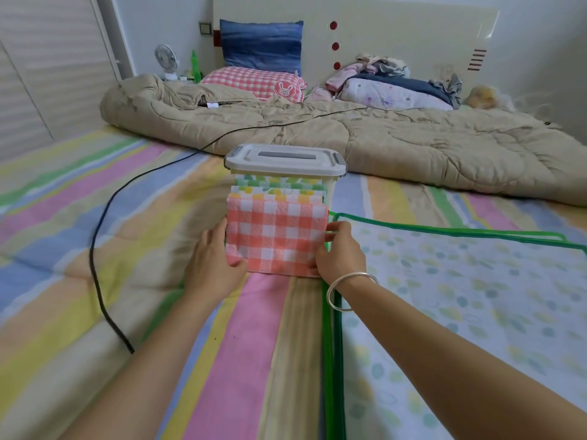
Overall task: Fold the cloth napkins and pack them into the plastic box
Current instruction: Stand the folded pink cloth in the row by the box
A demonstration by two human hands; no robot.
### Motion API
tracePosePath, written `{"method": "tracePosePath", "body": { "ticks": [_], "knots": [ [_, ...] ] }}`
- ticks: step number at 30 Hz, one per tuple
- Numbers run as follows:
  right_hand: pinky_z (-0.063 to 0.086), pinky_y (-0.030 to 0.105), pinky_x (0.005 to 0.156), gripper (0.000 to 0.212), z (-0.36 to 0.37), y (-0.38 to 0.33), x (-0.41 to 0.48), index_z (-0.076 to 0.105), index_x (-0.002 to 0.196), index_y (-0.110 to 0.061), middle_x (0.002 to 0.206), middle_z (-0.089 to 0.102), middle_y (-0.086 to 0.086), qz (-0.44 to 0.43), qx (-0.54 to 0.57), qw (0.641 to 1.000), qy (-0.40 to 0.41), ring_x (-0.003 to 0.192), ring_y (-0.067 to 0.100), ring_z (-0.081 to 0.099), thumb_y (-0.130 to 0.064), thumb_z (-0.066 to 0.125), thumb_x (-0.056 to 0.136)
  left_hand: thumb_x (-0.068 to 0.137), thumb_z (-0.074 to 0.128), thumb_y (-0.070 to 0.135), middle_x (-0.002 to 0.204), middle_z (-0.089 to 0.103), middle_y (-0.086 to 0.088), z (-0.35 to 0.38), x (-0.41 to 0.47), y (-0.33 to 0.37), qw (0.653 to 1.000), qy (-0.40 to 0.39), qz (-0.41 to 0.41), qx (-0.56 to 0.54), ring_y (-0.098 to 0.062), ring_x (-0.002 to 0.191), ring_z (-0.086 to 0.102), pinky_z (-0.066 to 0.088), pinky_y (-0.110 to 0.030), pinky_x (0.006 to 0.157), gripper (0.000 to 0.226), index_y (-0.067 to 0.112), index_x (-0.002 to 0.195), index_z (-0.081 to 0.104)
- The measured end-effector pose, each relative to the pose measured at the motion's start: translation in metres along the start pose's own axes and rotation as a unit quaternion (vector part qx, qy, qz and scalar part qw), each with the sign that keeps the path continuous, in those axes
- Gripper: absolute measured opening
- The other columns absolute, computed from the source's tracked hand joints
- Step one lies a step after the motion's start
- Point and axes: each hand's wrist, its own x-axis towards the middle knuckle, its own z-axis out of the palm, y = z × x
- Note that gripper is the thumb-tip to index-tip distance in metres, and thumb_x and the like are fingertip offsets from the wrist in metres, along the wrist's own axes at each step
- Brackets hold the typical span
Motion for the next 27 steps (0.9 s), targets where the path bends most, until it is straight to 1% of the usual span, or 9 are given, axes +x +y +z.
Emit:
{"method": "tracePosePath", "body": {
  "ticks": [2, 5, 10, 15, 18, 21, 24, 26, 27],
  "knots": [
    [0.059, 0.044, 0.077, 0.028, 0.002, 0.0, -0.003, 0.042, 0.116, -0.031, 0.097, 0.057, -0.015, -0.006, 0.012, 1.0, -0.01, 0.084, 0.024, 0.068, -0.018, 0.053, 0.094, 0.08, 0.071, 0.023, 0.147, 0.04, -0.003, -0.002, 0.0, 0.001, 1.0, -0.002, 0.004, 0.021, -0.029, 0.125, 0.049, 0.048, -0.046, 0.093, 0.088, 0.026, 0.155, 0.024],
    [0.057, 0.043, 0.083, 0.034, 0.003, -0.003, -0.005, 0.042, 0.126, -0.025, 0.095, 0.053, -0.016, -0.016, 0.028, 0.999, -0.015, 0.092, 0.02, 0.063, -0.015, 0.052, 0.095, 0.081, 0.073, 0.021, 0.147, 0.04, -0.009, -0.002, 0.001, 0.002, 0.997, 0.022, 0.032, 0.065, -0.03, 0.131, 0.044, 0.046, -0.046, 0.093, 0.09, 0.015, 0.156, 0.022],
    [0.058, 0.044, 0.083, 0.04, 0.003, -0.006, -0.006, 0.042, 0.13, -0.025, 0.119, 0.059, -0.006, -0.002, 0.063, 0.998, -0.015, 0.097, 0.023, 0.065, -0.013, 0.055, 0.095, 0.08, 0.076, 0.019, 0.145, 0.043, -0.013, 0.001, -0.004, 0.001, 0.997, 0.036, 0.033, 0.066, -0.032, 0.131, 0.044, 0.046, -0.046, 0.094, 0.095, 0.013, 0.156, 0.019],
    [0.057, 0.044, 0.085, 0.044, -0.003, -0.007, -0.01, 0.039, 0.135, -0.025, 0.128, 0.058, -0.002, -0.008, 0.064, 0.998, -0.025, 0.098, 0.025, 0.067, -0.022, 0.057, 0.095, 0.08, 0.078, 0.026, 0.151, 0.035, -0.018, -0.007, -0.016, 0.003, 0.998, 0.025, 0.018, 0.05, -0.035, 0.135, 0.04, 0.041, -0.045, 0.101, 0.113, 0.01, 0.159, -0.002],
    [0.057, 0.045, 0.086, 0.05, -0.01, -0.008, -0.015, 0.038, 0.137, -0.025, 0.129, 0.056, -0.002, -0.013, 0.068, 0.997, -0.029, 0.1, 0.025, 0.066, -0.018, 0.061, 0.092, 0.08, 0.081, 0.027, 0.16, 0.021, -0.018, -0.019, -0.028, 0.016, 0.998, 0.036, 0.02, 0.055, -0.035, 0.145, 0.025, 0.03, -0.044, 0.113, 0.119, 0.009, 0.158, -0.006],
    [0.057, 0.045, 0.085, 0.057, -0.024, -0.009, -0.027, 0.039, 0.137, -0.025, 0.131, 0.054, -0.001, -0.018, 0.08, 0.996, -0.044, 0.101, 0.026, 0.066, -0.014, 0.065, 0.088, 0.079, 0.081, 0.022, 0.162, 0.017, -0.018, -0.028, -0.044, 0.037, 0.994, 0.072, 0.048, 0.062, -0.034, 0.149, 0.018, 0.02, -0.043, 0.12, 0.111, 0.006, 0.158, 0.005],
    [0.059, 0.042, 0.081, 0.051, -0.053, -0.001, -0.056, 0.044, 0.134, -0.022, 0.127, 0.052, -0.002, -0.035, 0.084, 0.993, -0.071, 0.098, 0.026, 0.067, -0.01, 0.064, 0.088, 0.077, 0.078, 0.014, 0.155, 0.031, -0.018, -0.024, -0.071, 0.063, 0.989, 0.108, 0.098, 0.026, -0.036, 0.143, 0.031, 0.03, -0.047, 0.116, 0.091, 0.005, 0.153, 0.029],
    [0.06, 0.038, 0.074, 0.039, -0.08, 0.016, -0.082, 0.05, 0.127, -0.02, 0.121, 0.054, -0.004, -0.058, 0.061, 0.991, -0.104, 0.086, 0.021, 0.07, -0.009, 0.061, 0.091, 0.077, 0.076, 0.009, 0.14, 0.048, -0.014, -0.017, -0.096, 0.085, 0.983, 0.108, 0.147, -0.002, -0.034, 0.13, 0.046, 0.04, -0.046, 0.107, 0.068, 0.007, 0.14, 0.049],
    [0.06, 0.038, 0.073, 0.032, -0.094, 0.027, -0.094, 0.054, 0.121, -0.022, 0.117, 0.057, -0.005, -0.077, 0.029, 0.991, -0.109, 0.082, 0.018, 0.07, -0.01, 0.061, 0.092, 0.079, 0.074, 0.007, 0.129, 0.056, -0.009, -0.013, -0.111, 0.098, 0.981, 0.091, 0.171, -0.018, -0.03, 0.121, 0.053, 0.044, -0.042, 0.102, 0.053, 0.01, 0.129, 0.058]
  ]
}}
